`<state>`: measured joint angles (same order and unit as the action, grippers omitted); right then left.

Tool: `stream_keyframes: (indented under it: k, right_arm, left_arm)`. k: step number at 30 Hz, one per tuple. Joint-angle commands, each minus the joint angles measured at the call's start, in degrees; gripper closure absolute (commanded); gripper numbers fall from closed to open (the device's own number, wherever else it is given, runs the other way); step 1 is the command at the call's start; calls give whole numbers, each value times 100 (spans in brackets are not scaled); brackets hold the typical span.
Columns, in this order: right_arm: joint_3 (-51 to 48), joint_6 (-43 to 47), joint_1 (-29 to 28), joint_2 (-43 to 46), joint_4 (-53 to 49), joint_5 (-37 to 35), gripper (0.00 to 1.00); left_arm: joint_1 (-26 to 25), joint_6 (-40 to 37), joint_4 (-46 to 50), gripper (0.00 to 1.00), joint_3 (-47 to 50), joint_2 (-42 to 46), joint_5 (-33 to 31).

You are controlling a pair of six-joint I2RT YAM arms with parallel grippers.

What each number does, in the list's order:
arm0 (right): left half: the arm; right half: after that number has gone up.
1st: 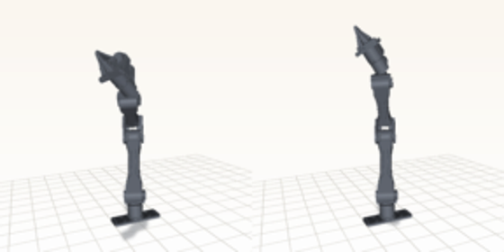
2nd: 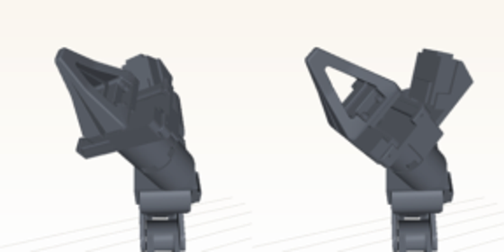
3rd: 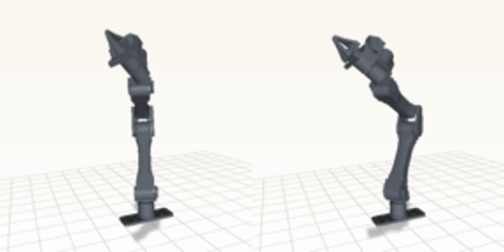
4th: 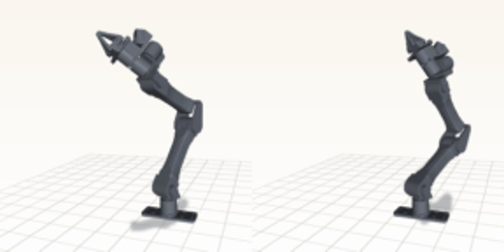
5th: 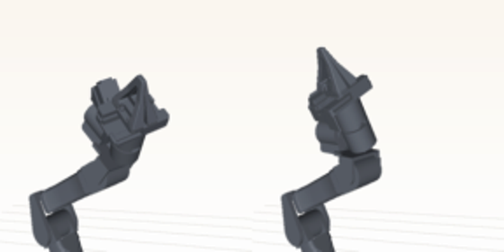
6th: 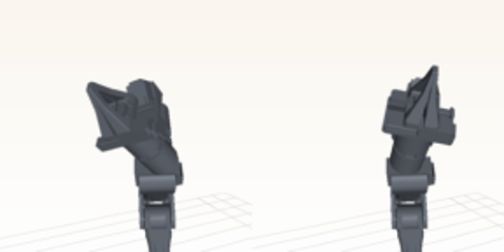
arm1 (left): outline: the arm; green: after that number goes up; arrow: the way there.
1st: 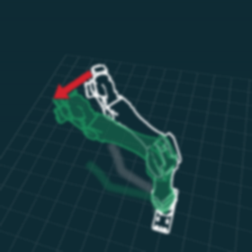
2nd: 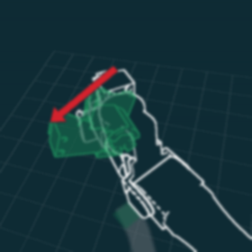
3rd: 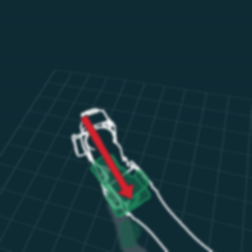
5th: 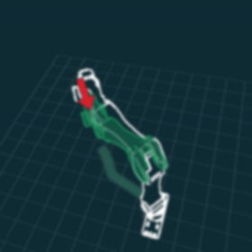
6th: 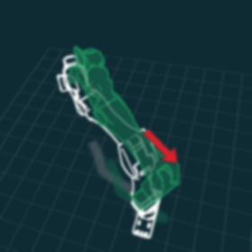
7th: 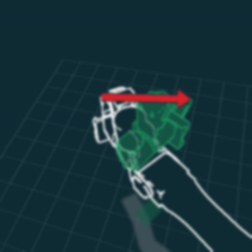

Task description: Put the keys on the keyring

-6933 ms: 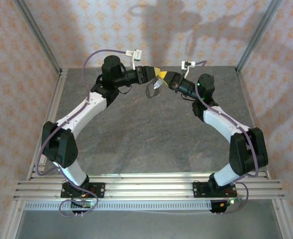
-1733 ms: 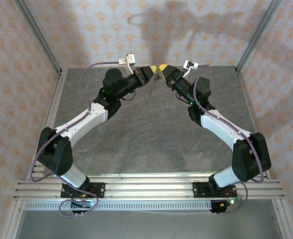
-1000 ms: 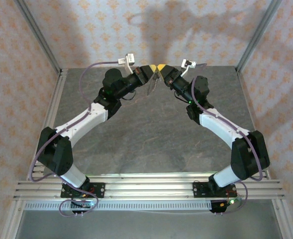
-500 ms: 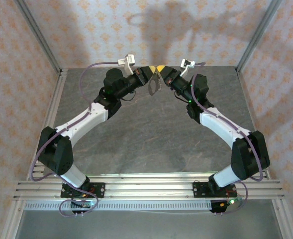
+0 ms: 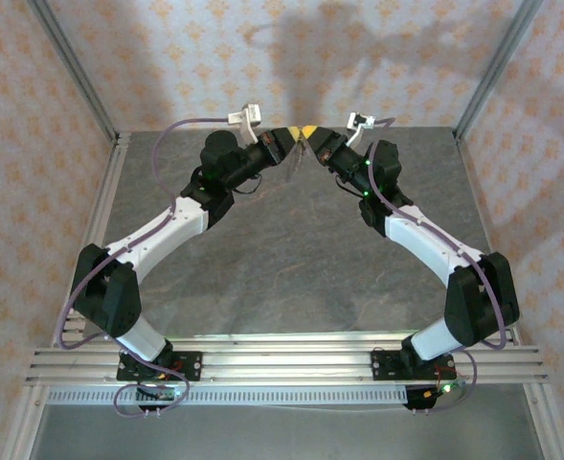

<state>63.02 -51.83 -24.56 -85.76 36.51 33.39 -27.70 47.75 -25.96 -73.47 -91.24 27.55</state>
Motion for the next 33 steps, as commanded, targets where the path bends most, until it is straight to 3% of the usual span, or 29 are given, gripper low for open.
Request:
stream_keyframes:
  k: [1, 3, 6, 8, 19, 20, 22, 23, 28, 33]
  right_arm:
    - [166, 112, -111, 32, -48, 399, 100]
    - [187, 112, -112, 9, -43, 446, 100]
    - [232, 112, -111, -8, -47, 527, 88]
    - [237, 142, -111, 0, -92, 529, 100]
    - [114, 370, -111, 100, -223, 518, 100]
    - [107, 395, -113, 118, -260, 512, 98]
    - [73, 474, -65, 212, -408, 436, 71]
    - [25, 493, -14, 291, -437, 399, 64]
    - [-218, 455, 345, 646, -426, 442, 57]
    - [-237, 498, 486, 777, -404, 752, 55]
  left_arm:
    - [-158, -200, -15, 100, -277, -10, 303]
    - [-157, -204, -16, 100, -288, -23, 310]
    - [-166, -222, 13, 100, -317, -30, 321]
    - [-165, -238, 22, 100, -326, -28, 330]
    - [-176, -432, 197, 100, -317, 63, 312]
    - [-176, -433, 187, 100, -308, 71, 297]
    - [-176, -446, 217, 100, -299, 81, 262]
    - [-166, -465, 230, 100, -292, 88, 267]
    - [-167, -563, 253, 100, -315, 102, 389]
    - [-172, -644, 272, 100, -402, 73, 547]
